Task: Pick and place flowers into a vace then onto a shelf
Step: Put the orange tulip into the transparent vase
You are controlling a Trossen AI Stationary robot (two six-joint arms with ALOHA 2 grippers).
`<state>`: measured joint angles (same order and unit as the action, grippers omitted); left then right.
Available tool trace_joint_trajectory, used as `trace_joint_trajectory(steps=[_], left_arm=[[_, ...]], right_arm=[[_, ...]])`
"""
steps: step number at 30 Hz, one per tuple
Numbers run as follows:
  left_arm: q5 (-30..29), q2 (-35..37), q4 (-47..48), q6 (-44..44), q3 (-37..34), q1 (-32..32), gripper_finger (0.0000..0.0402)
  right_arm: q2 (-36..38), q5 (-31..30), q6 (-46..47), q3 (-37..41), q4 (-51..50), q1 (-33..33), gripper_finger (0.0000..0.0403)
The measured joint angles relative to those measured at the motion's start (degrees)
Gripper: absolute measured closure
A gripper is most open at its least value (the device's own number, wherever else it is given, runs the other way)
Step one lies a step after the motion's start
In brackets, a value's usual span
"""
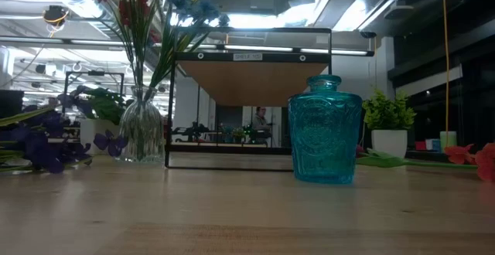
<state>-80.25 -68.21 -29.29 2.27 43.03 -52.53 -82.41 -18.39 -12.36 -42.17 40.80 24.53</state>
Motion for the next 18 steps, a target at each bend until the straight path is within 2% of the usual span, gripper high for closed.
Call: trace_joint_trajectory(steps=[5,9,12,18], left_arm=[[12.94,-1.61,0.96,-4.73,0.00,1.10,0.0398],[15.86,-3.73,2.78,-7.48,0.67,1.66,0.0398],[15.79,-5.11,10.51,-10.79,5.53,1.25,0.0398],[19.96,-8.87,35.04,-22.72,18.73,1.28,0.0398]], right_arm=[[0.00,0.00,-0.03,0.00,0.01,0.01,0.0397],[0.00,0.00,0.09,0.00,0.02,0.00,0.0397],[0.00,0.00,0.10,0.00,0.02,0.02,0.0397],[0.00,0.00,0.08,0.00,0.02,0.02,0.0397]])
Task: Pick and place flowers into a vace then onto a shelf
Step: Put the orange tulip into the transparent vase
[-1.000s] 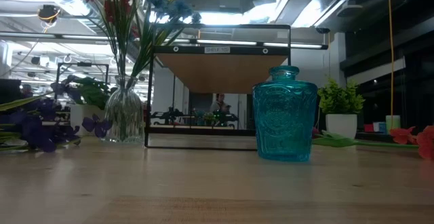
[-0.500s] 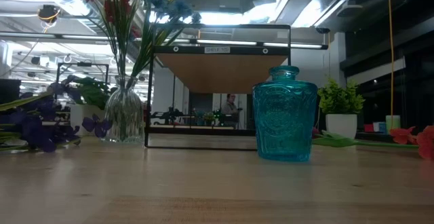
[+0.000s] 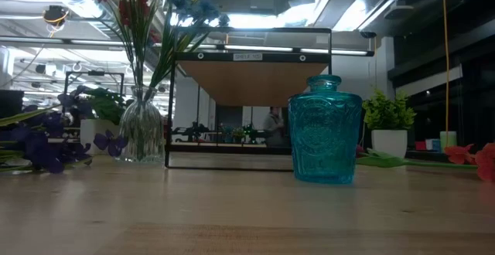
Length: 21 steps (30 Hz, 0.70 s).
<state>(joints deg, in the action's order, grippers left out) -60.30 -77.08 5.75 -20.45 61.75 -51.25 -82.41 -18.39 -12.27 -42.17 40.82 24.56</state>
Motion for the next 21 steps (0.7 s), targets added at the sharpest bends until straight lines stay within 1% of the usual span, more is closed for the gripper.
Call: trace_joint_trajectory(steps=[2,4,5,8,10,12,15,21], left_arm=[[0.66,-0.97,5.21,-3.45,1.80,0.01,0.0398],[-0.14,-1.27,8.07,-6.48,1.73,-0.04,0.0398],[-2.18,-1.25,9.43,-9.40,1.75,-0.07,0.0398],[-13.57,-0.99,16.55,-18.69,1.75,-0.69,0.0398],[-18.90,-0.99,20.14,-21.57,1.75,-1.47,0.0398],[-20.95,-0.99,21.20,-22.06,1.75,-2.16,0.0398],[-24.01,-0.96,21.29,-19.82,1.75,-2.52,0.0398],[-27.41,0.41,22.48,-15.81,1.75,-1.47,0.0398]], right_arm=[[0.00,0.00,0.00,0.00,0.00,0.00,0.0397],[0.00,0.00,0.00,0.00,0.00,0.00,0.0397],[0.00,0.00,0.00,0.00,0.00,0.00,0.0397],[0.00,0.00,0.01,0.00,0.00,-0.01,0.0397],[0.00,0.01,0.01,0.00,0.02,0.03,0.0397],[0.00,0.01,0.08,0.00,0.02,0.07,0.0397],[0.00,0.02,0.15,0.00,0.02,0.07,0.0397],[-0.02,0.02,0.09,0.00,0.03,0.07,0.0397]])
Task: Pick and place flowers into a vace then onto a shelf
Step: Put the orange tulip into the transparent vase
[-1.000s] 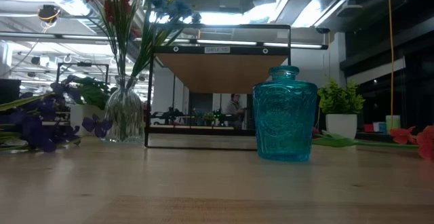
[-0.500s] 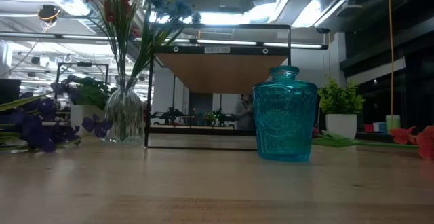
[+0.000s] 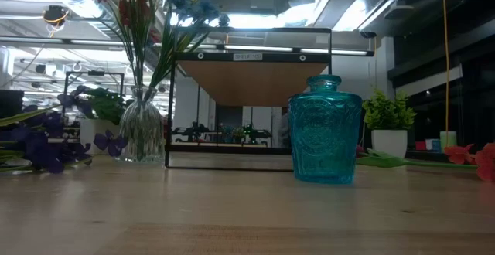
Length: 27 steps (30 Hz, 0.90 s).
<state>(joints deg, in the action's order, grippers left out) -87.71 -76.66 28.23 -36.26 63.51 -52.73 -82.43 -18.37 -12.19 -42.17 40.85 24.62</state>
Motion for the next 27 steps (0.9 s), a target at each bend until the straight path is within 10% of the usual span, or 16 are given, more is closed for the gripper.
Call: trace_joint_trajectory(steps=[27], left_arm=[[7.78,0.31,24.82,-21.54,-3.31,8.07,0.0398]], right_arm=[[0.00,0.00,-0.07,0.00,0.01,0.00,0.0397]])
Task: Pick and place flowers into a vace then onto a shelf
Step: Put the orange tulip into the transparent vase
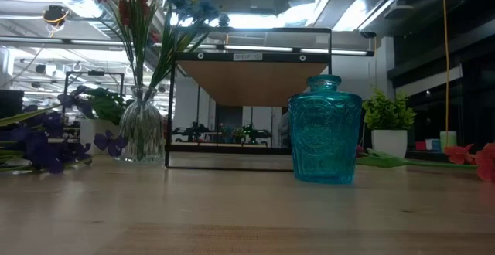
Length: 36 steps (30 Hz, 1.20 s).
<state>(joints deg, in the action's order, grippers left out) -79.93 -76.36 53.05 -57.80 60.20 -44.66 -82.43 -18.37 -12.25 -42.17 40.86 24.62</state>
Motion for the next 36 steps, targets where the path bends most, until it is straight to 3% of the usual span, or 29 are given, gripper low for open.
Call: trace_joint_trajectory(steps=[6,14,27,36], left_arm=[[0.10,0.00,0.70,-0.50,-0.04,1.33,0.0398],[-0.08,0.00,5.46,-8.36,-0.06,2.68,0.0398],[-0.87,-0.02,5.35,-21.23,-7.18,2.81,0.0398],[2.55,-0.02,4.02,-22.64,-7.47,2.79,0.0395]], right_arm=[[0.00,0.00,-0.02,0.00,0.00,0.00,0.0397],[0.00,0.00,-0.03,0.00,-0.01,0.00,0.0397],[0.00,0.01,-0.04,0.00,-0.02,0.00,0.0397],[0.00,0.00,-0.04,0.00,-0.02,0.00,0.0397]])
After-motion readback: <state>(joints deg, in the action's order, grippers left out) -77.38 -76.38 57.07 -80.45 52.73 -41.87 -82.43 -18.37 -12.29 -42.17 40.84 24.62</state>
